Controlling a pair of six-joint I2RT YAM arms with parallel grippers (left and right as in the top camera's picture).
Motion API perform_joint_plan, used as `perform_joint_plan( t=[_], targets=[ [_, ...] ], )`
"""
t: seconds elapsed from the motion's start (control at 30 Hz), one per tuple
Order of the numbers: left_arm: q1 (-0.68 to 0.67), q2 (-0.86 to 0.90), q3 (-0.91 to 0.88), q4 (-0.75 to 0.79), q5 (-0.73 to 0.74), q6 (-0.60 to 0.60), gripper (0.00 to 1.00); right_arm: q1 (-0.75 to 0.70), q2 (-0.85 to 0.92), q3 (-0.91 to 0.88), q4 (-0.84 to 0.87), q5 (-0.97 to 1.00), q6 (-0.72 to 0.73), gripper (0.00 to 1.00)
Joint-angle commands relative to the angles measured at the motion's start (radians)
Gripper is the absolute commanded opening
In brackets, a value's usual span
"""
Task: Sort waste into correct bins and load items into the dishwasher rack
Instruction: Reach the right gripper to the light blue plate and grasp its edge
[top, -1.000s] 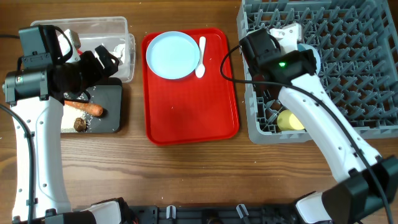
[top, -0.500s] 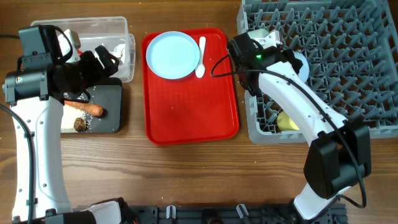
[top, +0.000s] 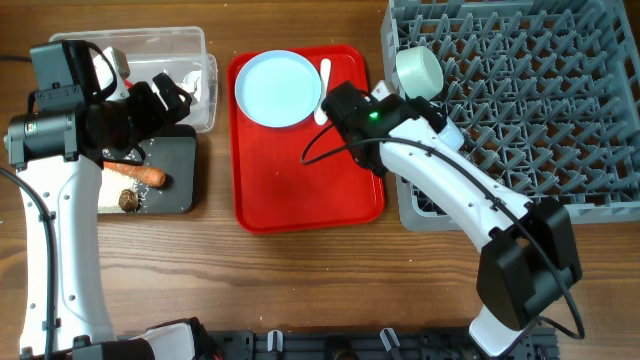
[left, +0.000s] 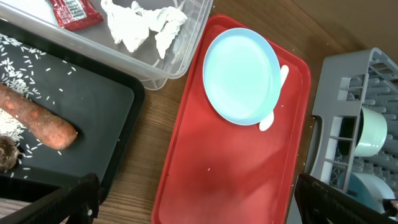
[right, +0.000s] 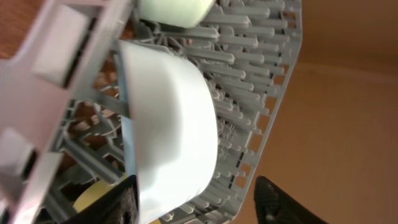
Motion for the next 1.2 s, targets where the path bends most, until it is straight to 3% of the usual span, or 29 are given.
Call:
perform_joint_plan(
  t=[0.0, 0.13, 0.23, 0.3, 0.4, 0.47, 0.6, 0.7, 0.8, 1.0, 1.17],
  targets=[
    [0.005, 0.006, 0.008, 0.003, -0.005, -0.009, 1.0, 0.013, 0.014, -0.001, 0.0, -0.015, -0.015, 0.67],
    [0.005, 0.006, 0.008, 0.002, -0.005, -0.008, 1.0, 0.012, 0.013, 0.054, 0.002, -0.011, 0.04, 0.79],
    [0.005, 0.006, 0.008, 0.002, -0.005, -0.008, 1.0, 0.009, 0.013, 0.232, 0.016, -0.048, 0.06, 0.85],
    [0.005, 0.006, 0.008, 0.003, -0.005, -0.009, 1.0, 0.01, 0.013, 0.37, 0.026, -0.249, 0.035, 0.9],
    [0.005, 0.006, 0.008, 0.002, -0.005, -0.008, 1.0, 0.01, 0.01, 0.443, 0.132, -0.786, 0.003, 0.91],
    [0.005, 0.006, 0.008, 0.002, -0.005, -0.009, 1.0, -0.006, 0.031, 0.428, 0.265, -0.979, 0.066, 0.86],
    [0.005, 0.006, 0.008, 0.002, -0.005, -0.009, 1.0, -0.018, 0.193, 0.417, 0.478, -0.975, 0.381, 0.82],
    [0.005, 0.006, 0.008, 0.003, -0.005, -0.008, 1.0, -0.018, 0.351, 0.417, 0.533, -0.976, 0.581, 0.78],
    [0.005, 0.006, 0.008, 0.002, -0.005, -0.009, 1.0, -0.017, 0.457, 0.416, 0.507, -0.977, 0.695, 0.65],
    [0.005, 0.006, 0.008, 0.003, -0.005, -0.009, 1.0, -0.017, 0.492, 0.39, 0.48, -0.968, 0.775, 0.52],
    [0.005, 0.006, 0.008, 0.003, -0.005, -0.009, 1.0, -0.017, 0.553, 0.364, 0.507, -0.971, 0.797, 0.48]
  ],
)
